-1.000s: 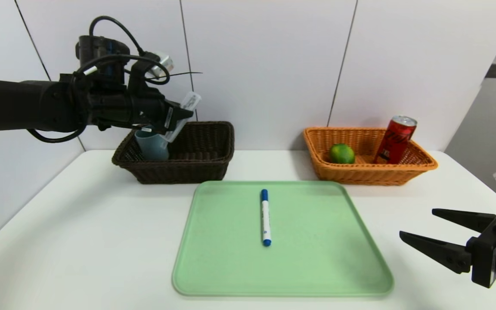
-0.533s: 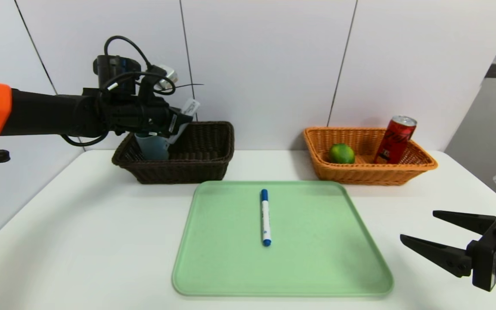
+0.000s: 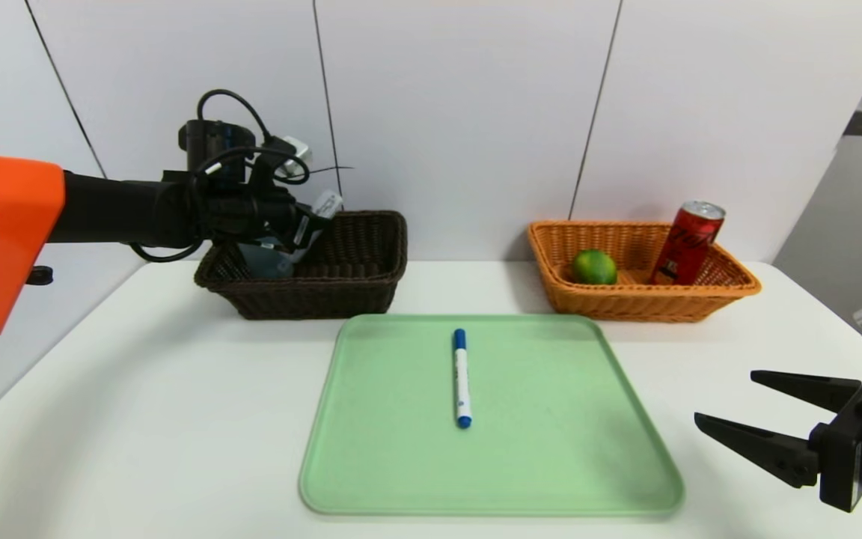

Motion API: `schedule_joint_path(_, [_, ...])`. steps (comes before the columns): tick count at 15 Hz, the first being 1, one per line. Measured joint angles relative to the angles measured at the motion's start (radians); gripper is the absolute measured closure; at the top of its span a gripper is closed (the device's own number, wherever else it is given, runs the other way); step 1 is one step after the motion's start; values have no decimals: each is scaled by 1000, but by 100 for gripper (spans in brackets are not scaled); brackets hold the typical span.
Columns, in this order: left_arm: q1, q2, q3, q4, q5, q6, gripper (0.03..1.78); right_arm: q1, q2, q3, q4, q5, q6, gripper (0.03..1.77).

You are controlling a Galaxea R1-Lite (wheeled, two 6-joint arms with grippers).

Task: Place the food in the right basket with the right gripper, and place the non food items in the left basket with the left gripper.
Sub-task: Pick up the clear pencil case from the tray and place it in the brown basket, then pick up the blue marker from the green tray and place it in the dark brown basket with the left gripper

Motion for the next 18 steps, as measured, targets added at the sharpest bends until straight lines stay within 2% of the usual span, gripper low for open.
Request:
schedule_joint_path(1, [-1,2,2,0,25,0,116,0,0,0,0,0,0,9])
schedule_joint_path(2, [0,3,6,-3,40,0,102,0,0,0,0,0,-1,9])
schedule_joint_path(5, [0,5,10,-8,42,1,73,0,0,1,0,0,-4,9])
schedule_joint_path(9, [-2,-9,11,-8,35,0,48,0,0,1,0,0,-6,9])
schedule_joint_path(13, [-40,-87,23,-24,-67,-13,33,0,0,2,0,0,-10,9])
schedule_joint_path(15, [-101,-147,66,-26,-80,-36,28,0,0,4,0,0,-15,9])
schedule_joint_path(16, [-141,-174,88,-28,-71,-78,26,0,-1,6,0,0,-16,9])
schedule_joint_path(17, [-187,-200,111,-35,-37,-142,24,0,-2,7,0,0,-16,9])
schedule_joint_path(18, [-233,-220,132,-45,30,-204,22,0,-3,8,0,-1,-15,9])
